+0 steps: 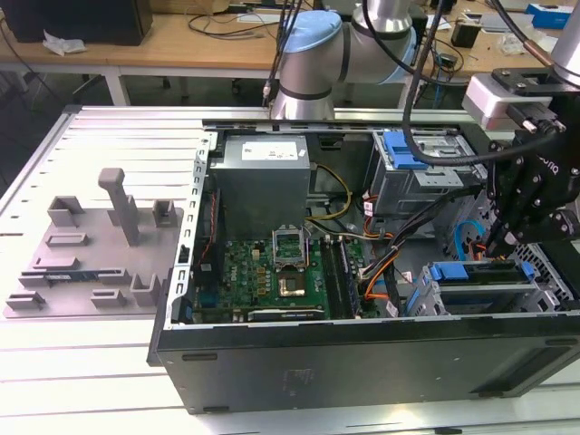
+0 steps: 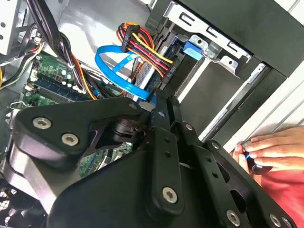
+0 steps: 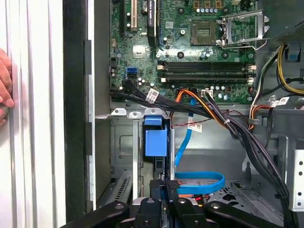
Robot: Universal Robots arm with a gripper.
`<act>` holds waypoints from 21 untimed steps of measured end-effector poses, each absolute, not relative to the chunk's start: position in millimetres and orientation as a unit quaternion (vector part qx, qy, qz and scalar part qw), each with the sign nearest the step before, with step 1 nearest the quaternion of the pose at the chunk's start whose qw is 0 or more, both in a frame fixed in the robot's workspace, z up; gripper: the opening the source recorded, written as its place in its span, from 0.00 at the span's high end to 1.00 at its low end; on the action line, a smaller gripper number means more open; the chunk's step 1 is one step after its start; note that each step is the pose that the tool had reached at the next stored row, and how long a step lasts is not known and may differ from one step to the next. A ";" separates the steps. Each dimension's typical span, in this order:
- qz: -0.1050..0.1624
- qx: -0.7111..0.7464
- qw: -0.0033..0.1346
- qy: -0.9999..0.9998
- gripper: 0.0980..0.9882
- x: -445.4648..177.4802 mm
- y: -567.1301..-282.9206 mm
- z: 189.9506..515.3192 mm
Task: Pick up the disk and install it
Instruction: 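Insert the second disk wire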
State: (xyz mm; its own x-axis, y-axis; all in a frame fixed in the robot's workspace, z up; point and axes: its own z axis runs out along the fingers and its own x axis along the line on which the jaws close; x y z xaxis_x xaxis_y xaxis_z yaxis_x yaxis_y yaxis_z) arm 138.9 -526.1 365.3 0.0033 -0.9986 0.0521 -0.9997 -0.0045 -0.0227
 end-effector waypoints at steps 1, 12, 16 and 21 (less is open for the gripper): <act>0.026 0.716 0.010 -0.697 0.93 140.1 -525.8 365.3; 0.026 0.731 0.009 -0.682 0.93 140.6 -523.4 361.4; 0.026 0.731 0.009 -0.682 0.93 140.6 -523.4 359.8; 0.026 0.731 0.009 -0.682 0.93 140.6 -523.5 357.9</act>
State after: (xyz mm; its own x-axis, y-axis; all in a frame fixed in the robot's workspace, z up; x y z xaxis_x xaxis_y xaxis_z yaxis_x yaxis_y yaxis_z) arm 140.6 -523.5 357.9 0.0677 -0.9964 0.0507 -0.9974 -0.0689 -0.0228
